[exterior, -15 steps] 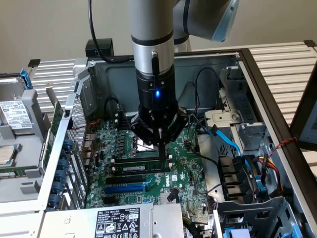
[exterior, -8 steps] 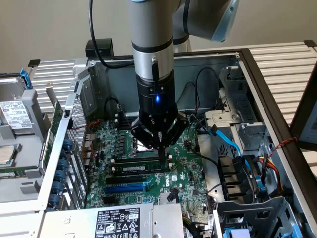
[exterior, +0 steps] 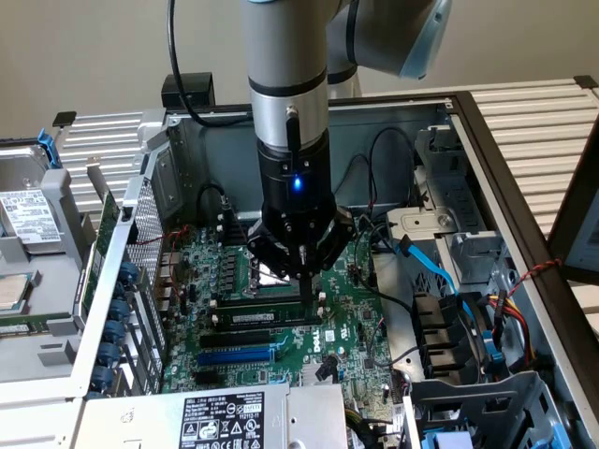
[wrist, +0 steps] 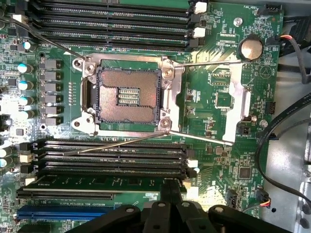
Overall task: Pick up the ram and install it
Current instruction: 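Press down the ram until it locks into place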
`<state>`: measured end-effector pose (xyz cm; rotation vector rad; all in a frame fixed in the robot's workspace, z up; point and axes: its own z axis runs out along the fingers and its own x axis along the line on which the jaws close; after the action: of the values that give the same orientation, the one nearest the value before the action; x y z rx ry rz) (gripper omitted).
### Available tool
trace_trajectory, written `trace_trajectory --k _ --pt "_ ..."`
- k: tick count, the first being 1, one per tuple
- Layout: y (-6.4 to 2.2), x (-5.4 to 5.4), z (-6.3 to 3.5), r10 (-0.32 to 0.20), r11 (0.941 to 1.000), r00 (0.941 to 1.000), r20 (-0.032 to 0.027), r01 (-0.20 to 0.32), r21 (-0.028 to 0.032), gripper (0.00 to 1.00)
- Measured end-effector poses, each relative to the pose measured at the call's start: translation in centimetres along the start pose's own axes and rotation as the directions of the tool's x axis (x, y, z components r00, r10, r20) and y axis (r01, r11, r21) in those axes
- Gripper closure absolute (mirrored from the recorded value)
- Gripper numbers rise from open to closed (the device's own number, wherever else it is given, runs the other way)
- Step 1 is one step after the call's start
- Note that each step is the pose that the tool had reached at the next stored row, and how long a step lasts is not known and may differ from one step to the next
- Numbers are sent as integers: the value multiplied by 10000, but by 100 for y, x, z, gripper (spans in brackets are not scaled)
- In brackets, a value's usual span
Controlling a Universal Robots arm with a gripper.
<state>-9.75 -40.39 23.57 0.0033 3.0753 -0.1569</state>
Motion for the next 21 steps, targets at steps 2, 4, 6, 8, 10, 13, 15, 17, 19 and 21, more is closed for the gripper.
trace_trajectory --k 2,4,6,8,10,13,15,17,19,21 --pt "-10 7 -91 1 10000 10000 -4 -1 2 89" --pt "-16 43 -147 0 10000 10000 -10 0 -10 89" --pt "-20 111 -176 1 10000 10000 -11 -1 -23 89" --pt "-22 183 -201 1 10000 10000 -11 -1 -29 89" --pt "-24 257 -225 2 10000 10000 -11 -2 -35 89" --pt "-28 363 -263 1 10000 10000 -12 -1 -38 89" --pt "-29 429 -279 3 10000 10000 -12 -3 -38 89" --pt "-30 492 -286 2 10000 10000 -11 -2 -39 89" --pt "-31 562 -291 4 10000 10000 -11 -4 -39 89" --pt "-31 619 -294 5 10000 10000 -13 -5 -38 89"
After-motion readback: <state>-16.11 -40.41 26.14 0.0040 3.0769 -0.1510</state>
